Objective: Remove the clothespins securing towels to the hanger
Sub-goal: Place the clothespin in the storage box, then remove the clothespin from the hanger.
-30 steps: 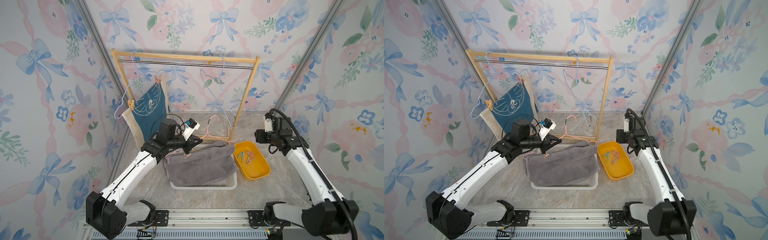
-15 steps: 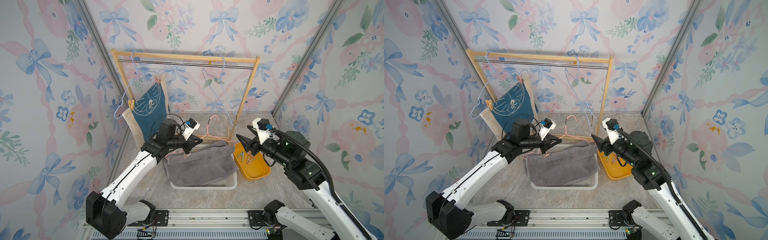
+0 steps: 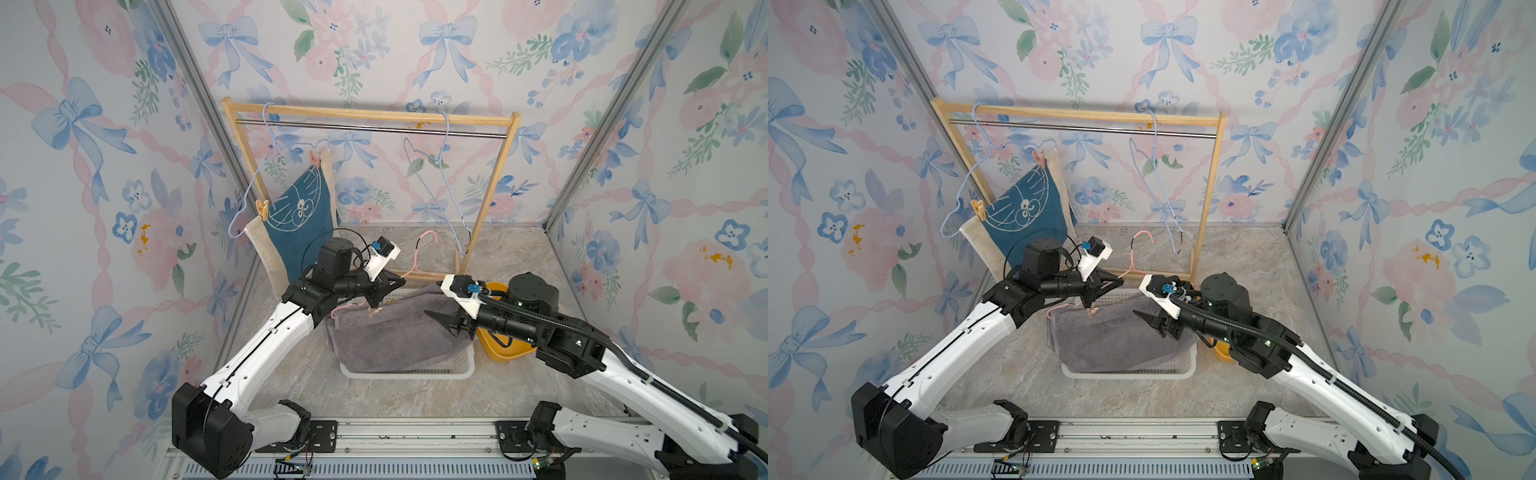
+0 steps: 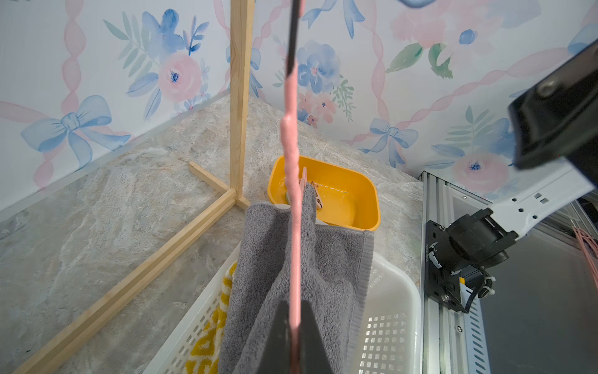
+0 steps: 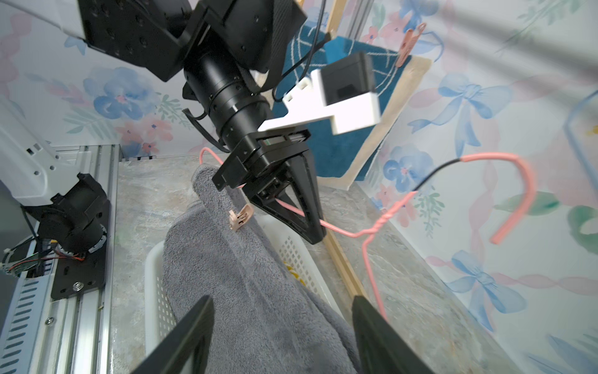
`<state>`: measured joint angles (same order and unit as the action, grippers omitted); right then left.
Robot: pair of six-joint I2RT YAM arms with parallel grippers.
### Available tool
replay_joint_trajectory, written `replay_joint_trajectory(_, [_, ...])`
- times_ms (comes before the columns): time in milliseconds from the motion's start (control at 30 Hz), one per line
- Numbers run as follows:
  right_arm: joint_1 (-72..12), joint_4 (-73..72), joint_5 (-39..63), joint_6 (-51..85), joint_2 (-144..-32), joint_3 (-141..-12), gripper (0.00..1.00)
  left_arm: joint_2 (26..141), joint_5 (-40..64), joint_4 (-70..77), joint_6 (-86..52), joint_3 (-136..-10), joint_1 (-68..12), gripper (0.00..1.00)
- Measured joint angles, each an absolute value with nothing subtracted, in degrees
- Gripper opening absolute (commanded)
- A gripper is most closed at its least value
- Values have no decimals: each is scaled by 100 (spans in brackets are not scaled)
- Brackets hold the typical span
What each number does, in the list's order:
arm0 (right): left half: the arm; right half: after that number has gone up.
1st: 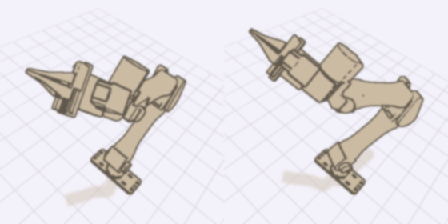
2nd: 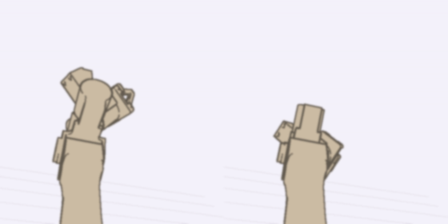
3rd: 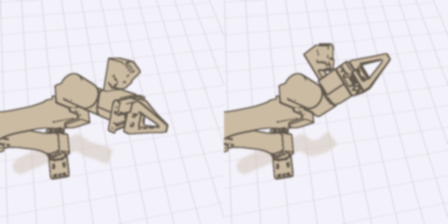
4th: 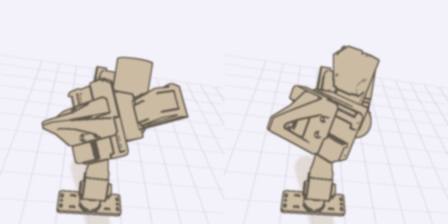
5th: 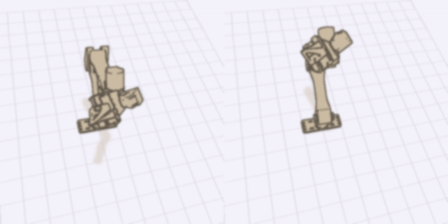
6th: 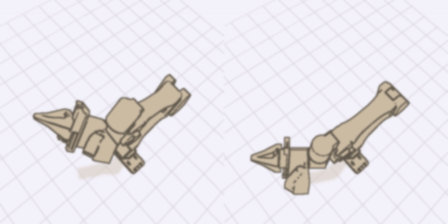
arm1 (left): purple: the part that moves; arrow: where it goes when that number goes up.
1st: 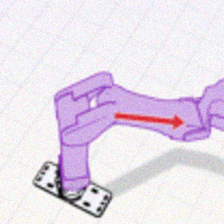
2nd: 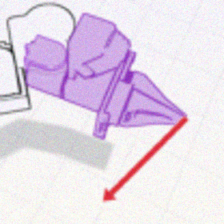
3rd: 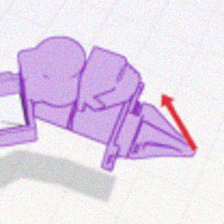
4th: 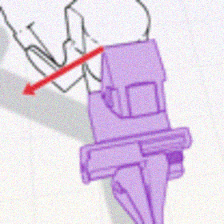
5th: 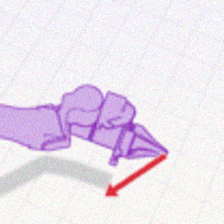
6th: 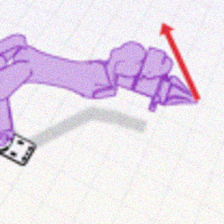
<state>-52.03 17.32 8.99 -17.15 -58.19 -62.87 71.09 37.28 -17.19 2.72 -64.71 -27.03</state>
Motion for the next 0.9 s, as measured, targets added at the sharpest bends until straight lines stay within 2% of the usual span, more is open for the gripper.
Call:
replay_joint_trajectory(433, [-5231,305,1859,-1542,-6622,-5548,62,7175,3758,-1715,178,-6473,-2705,0])
replay_joint_trajectory(633, [-5258,-399,2073,-1472,-6995,-5310,53,7467,3968,-1715,-126,-6473,-2709,0])
replay_joint_trajectory(900, [-5293,-1035,2231,-1476,-7389,-5275,53,7559,4300,-1704,-548,-6473,-2714,0])
